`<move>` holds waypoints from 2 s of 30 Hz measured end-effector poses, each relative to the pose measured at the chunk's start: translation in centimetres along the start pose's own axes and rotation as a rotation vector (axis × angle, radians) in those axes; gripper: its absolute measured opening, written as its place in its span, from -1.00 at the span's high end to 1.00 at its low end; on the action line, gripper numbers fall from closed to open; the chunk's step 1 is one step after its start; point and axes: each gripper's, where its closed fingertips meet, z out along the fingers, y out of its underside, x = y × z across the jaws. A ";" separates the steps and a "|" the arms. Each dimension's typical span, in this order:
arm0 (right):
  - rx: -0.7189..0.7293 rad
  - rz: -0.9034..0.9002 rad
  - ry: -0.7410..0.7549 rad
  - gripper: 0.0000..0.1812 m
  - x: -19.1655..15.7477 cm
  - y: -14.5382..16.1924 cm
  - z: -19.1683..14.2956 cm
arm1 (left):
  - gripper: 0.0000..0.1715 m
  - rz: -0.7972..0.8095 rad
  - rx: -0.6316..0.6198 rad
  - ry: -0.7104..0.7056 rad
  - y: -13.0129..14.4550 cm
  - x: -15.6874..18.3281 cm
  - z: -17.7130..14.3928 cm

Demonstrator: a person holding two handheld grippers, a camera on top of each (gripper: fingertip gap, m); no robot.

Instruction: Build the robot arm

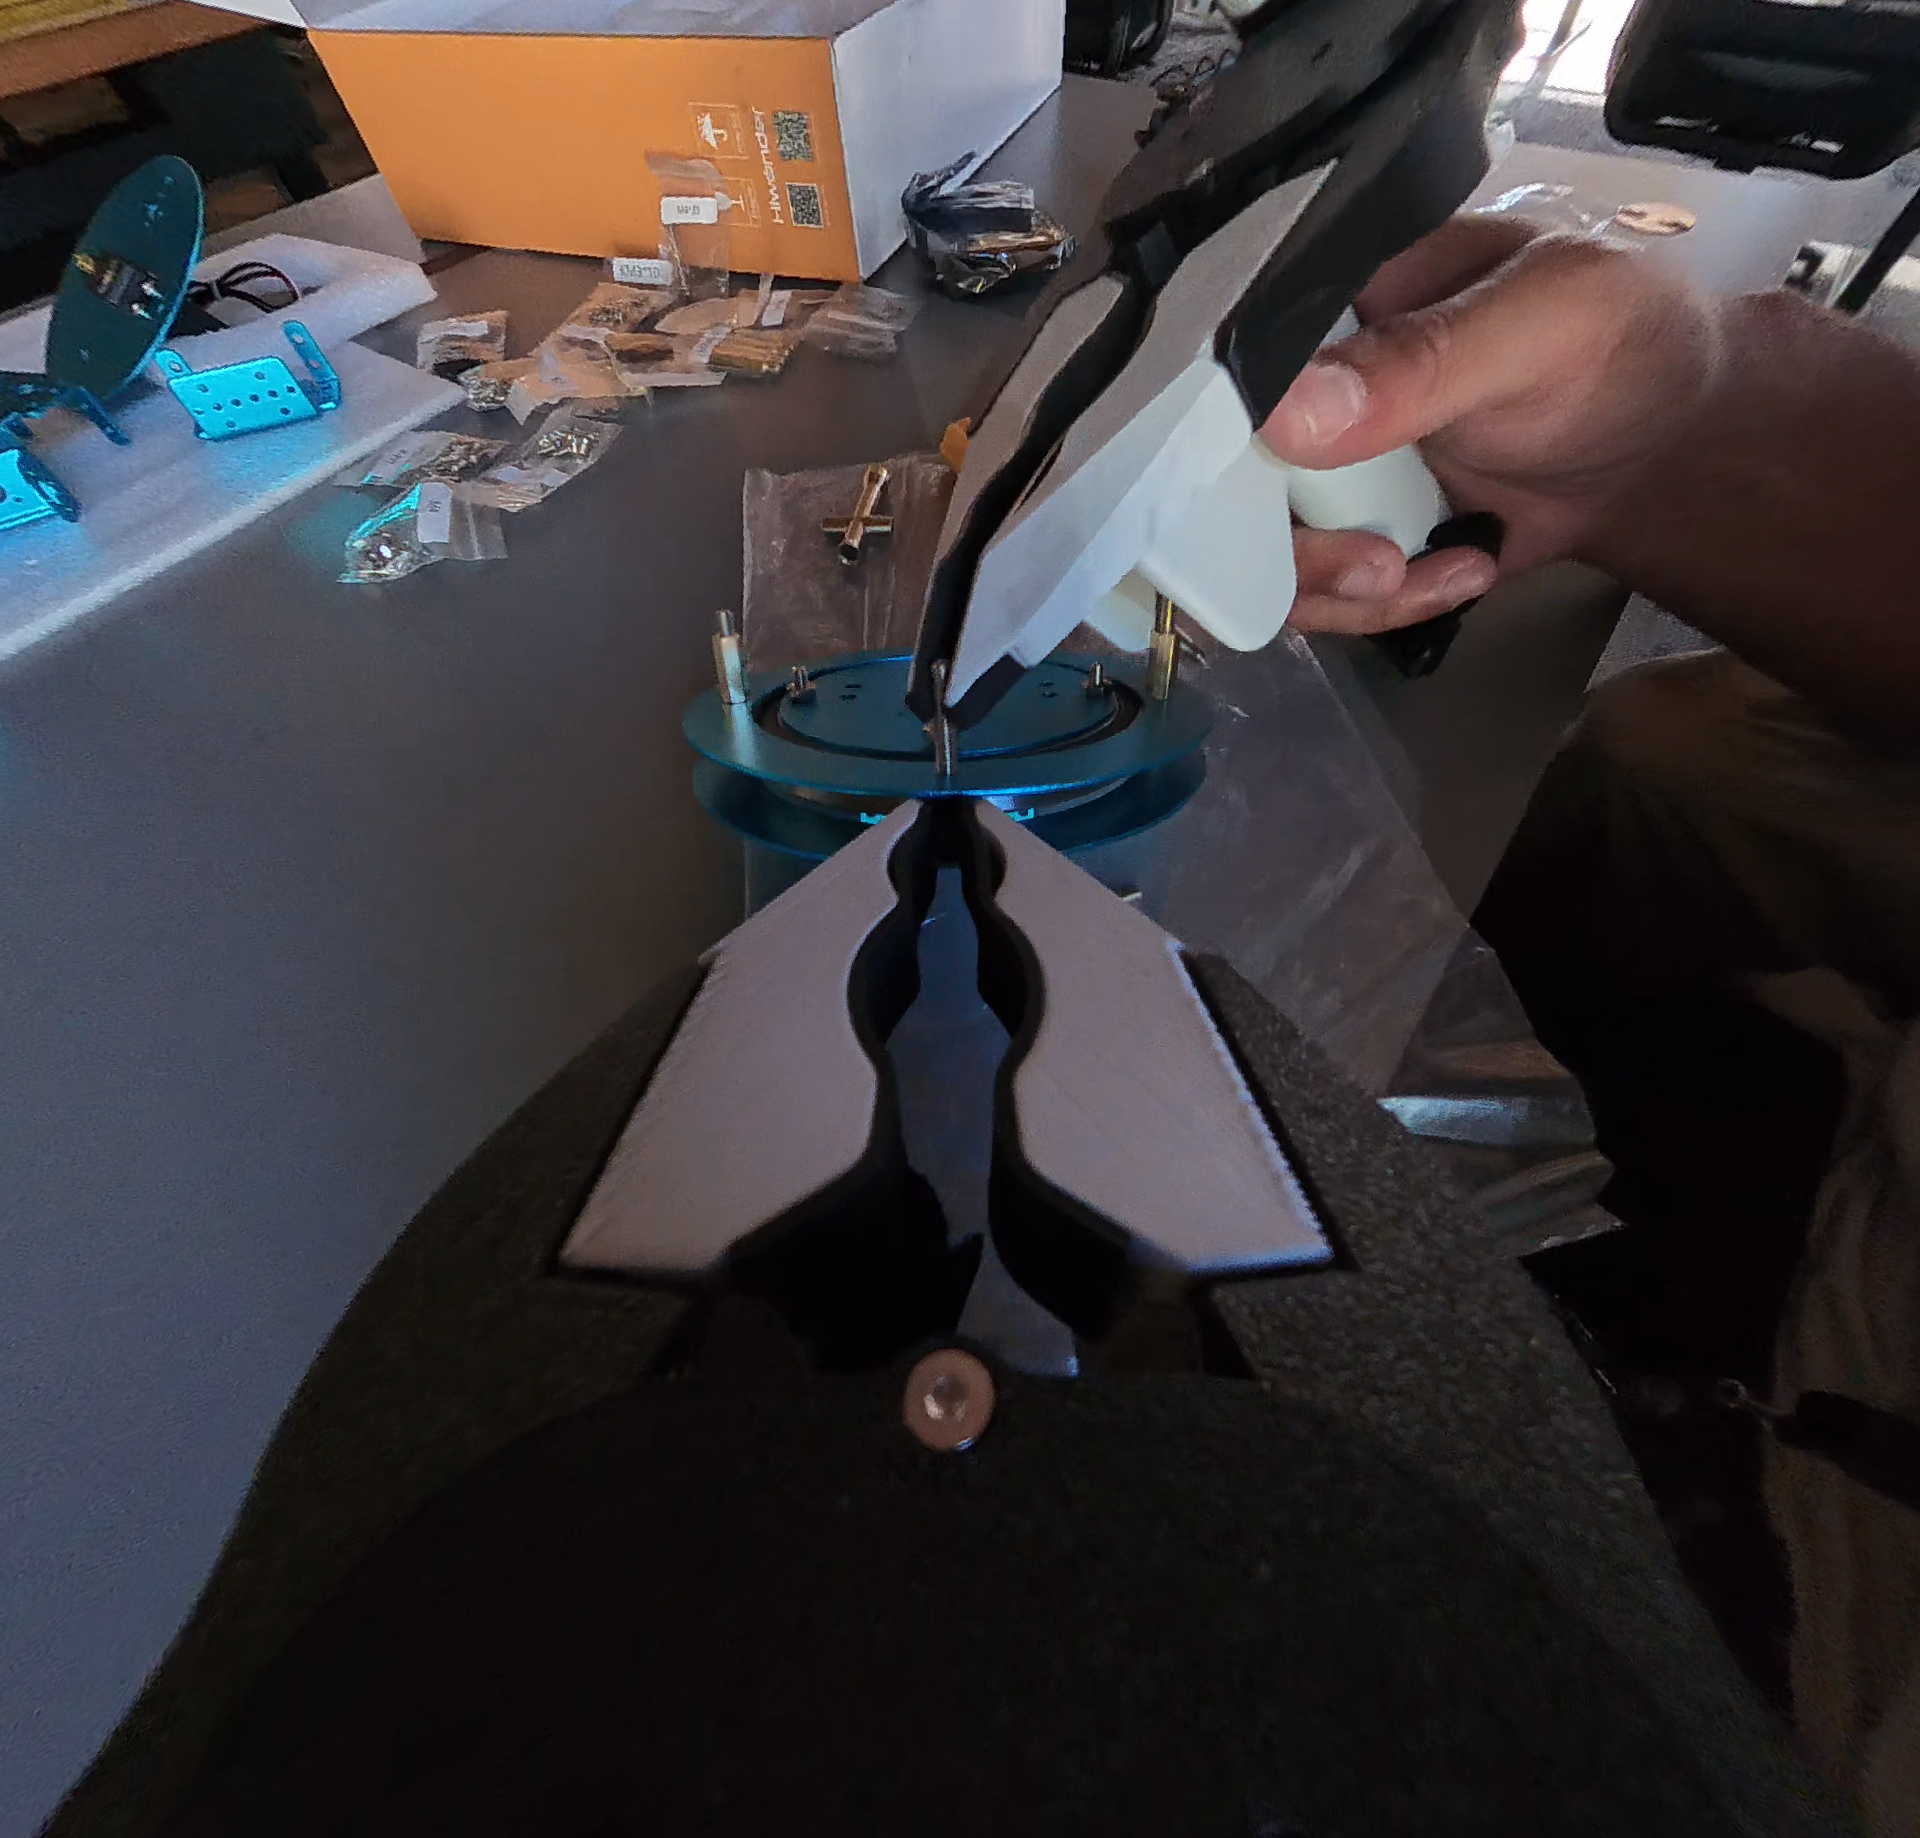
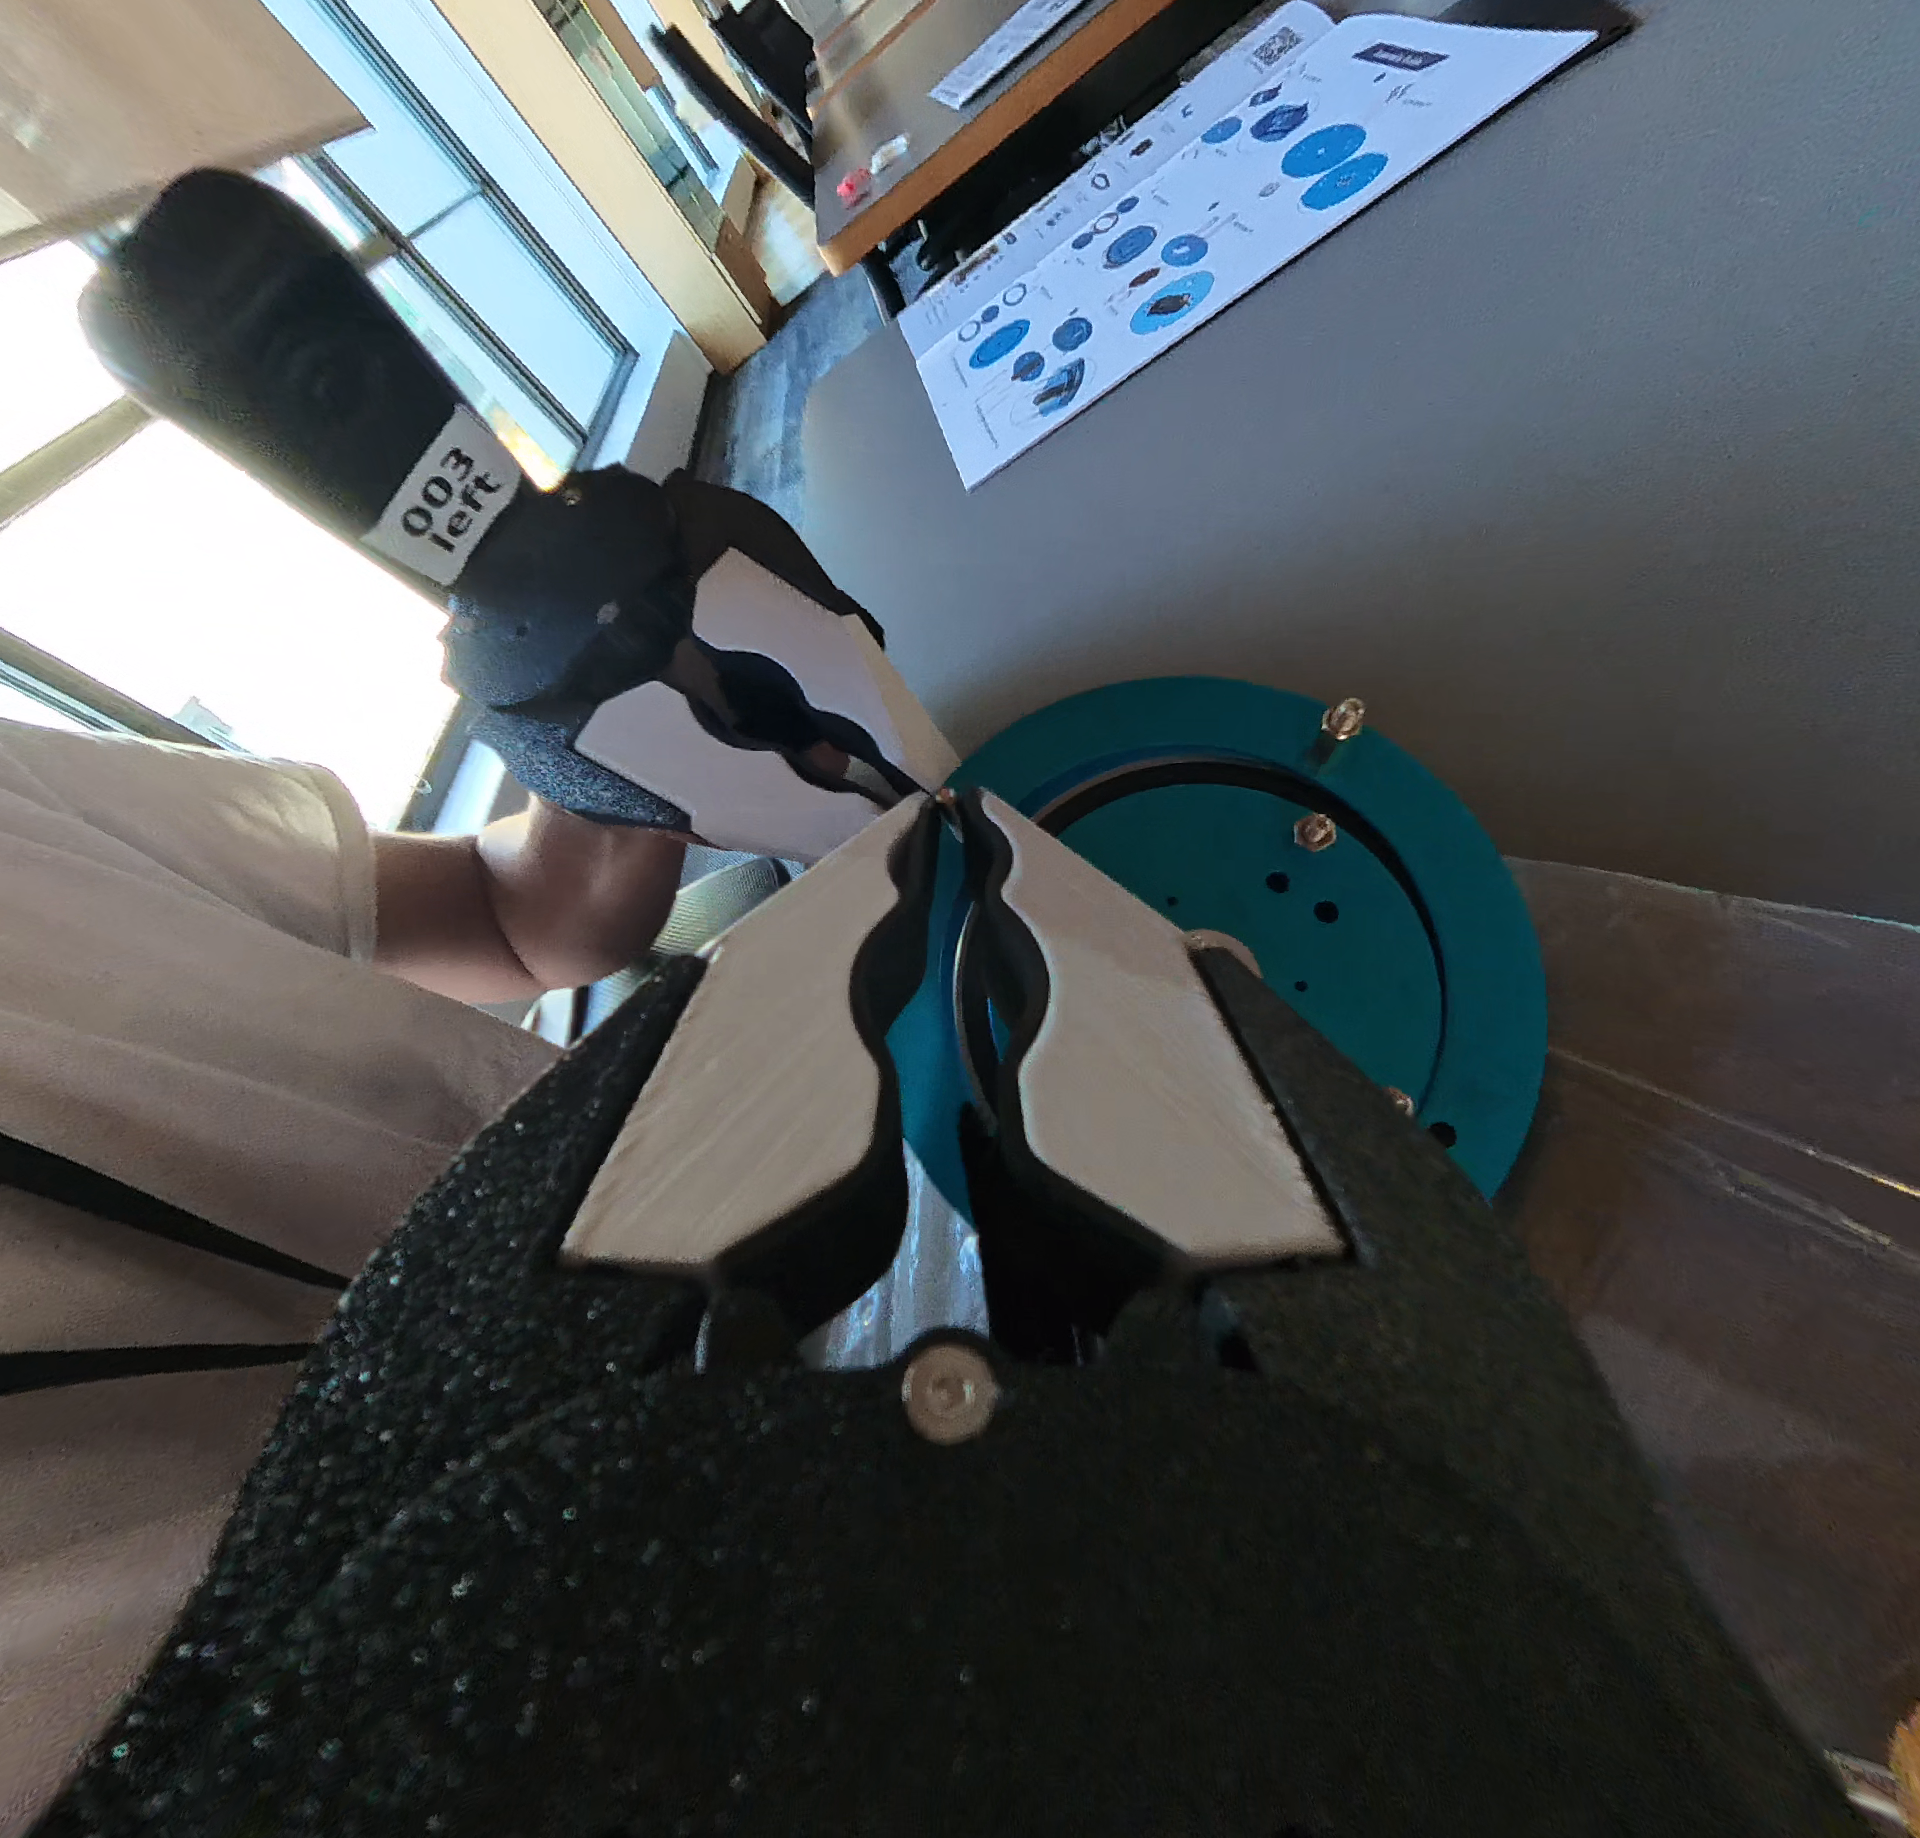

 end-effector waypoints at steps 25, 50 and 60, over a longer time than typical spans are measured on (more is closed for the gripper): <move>-0.121 -0.367 0.193 0.82 -2.9 4.3 -5.9 | 0.98 -0.170 0.143 -0.093 4.9 4.4 -4.4; -0.329 0.282 -0.011 0.86 1.8 4.6 -0.7 | 0.98 -0.216 0.261 -0.151 5.5 3.8 -6.5; -0.431 0.394 -0.214 1.00 0.0 2.6 0.4 | 0.97 -0.290 0.406 -0.134 6.7 3.7 -7.3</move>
